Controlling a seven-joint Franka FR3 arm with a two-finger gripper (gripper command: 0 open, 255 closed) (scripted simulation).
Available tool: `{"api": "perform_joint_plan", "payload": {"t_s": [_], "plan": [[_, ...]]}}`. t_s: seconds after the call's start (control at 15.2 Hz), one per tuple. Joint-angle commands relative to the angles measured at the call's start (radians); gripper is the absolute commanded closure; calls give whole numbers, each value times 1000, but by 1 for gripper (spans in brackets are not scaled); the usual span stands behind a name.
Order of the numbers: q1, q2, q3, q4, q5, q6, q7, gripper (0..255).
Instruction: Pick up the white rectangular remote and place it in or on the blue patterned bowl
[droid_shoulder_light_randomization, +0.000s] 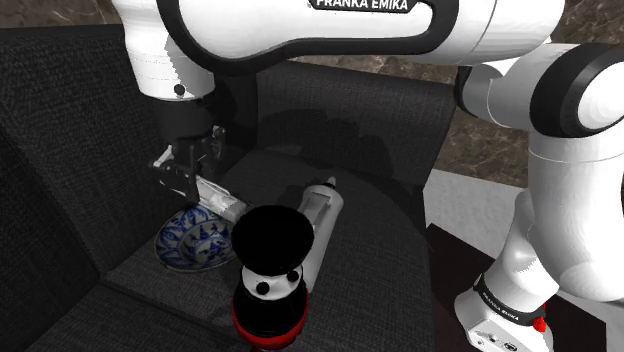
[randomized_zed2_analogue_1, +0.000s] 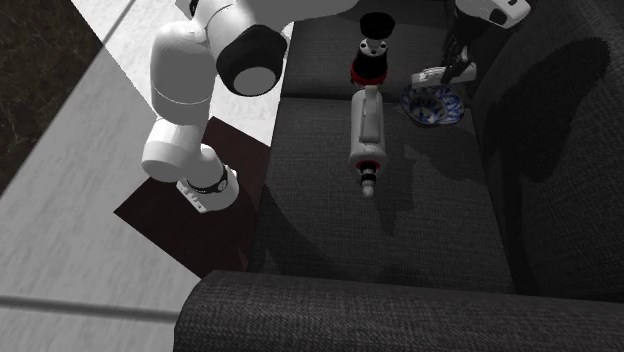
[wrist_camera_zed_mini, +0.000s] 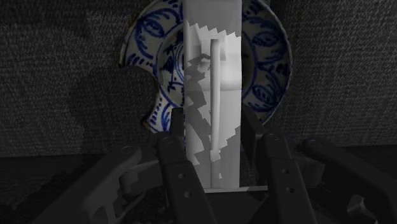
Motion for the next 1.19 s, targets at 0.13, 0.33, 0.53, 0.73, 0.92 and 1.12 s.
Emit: {"api": "perform_joint_plan", "payload": {"t_s": [0.13, 0.33, 0.53, 0.73, 0.92, 1.12], "plan": [[22, 68, -9, 57, -24, 8, 8, 255], [12, 58, -8, 0, -21, 54, 11, 255], [4, 52, -8, -51, -20, 98, 14, 255], [-2, 49, -9, -96, -20, 140, 18, 255], [-5, 49, -10, -118, -20, 161, 20, 255], [-5, 49, -10, -118, -20, 161, 20, 255]]}}
